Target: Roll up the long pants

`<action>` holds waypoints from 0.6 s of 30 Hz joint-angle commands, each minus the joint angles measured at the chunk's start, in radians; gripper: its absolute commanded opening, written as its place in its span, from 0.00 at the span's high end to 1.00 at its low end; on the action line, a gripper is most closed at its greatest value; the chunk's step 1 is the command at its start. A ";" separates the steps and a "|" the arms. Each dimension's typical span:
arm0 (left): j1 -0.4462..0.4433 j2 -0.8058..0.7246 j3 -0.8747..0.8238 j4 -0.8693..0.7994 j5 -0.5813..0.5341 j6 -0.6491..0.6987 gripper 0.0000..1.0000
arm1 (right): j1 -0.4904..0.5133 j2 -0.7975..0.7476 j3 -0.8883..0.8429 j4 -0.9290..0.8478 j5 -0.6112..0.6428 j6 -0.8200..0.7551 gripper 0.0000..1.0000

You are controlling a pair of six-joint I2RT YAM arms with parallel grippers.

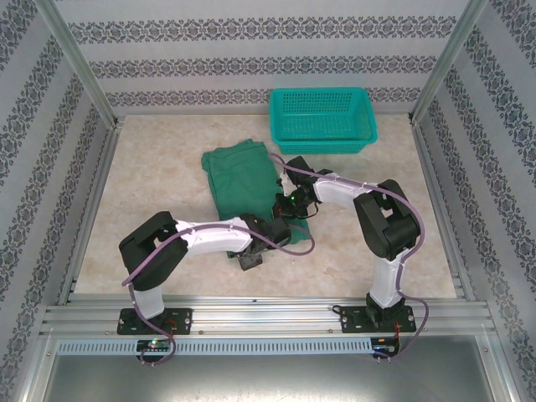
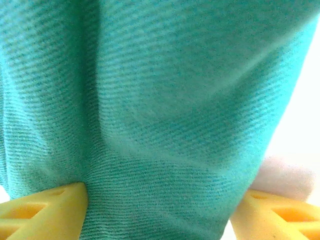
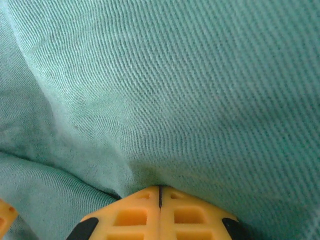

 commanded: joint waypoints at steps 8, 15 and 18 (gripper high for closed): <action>0.152 0.194 0.088 0.027 0.166 0.042 0.35 | -0.013 -0.027 -0.014 0.020 0.002 0.018 1.00; 0.144 0.257 0.120 -0.025 0.333 0.039 1.00 | -0.026 -0.051 -0.053 0.045 0.012 0.029 1.00; 0.115 0.210 0.117 -0.041 0.350 0.018 1.00 | -0.051 -0.090 -0.078 0.057 0.058 0.046 1.00</action>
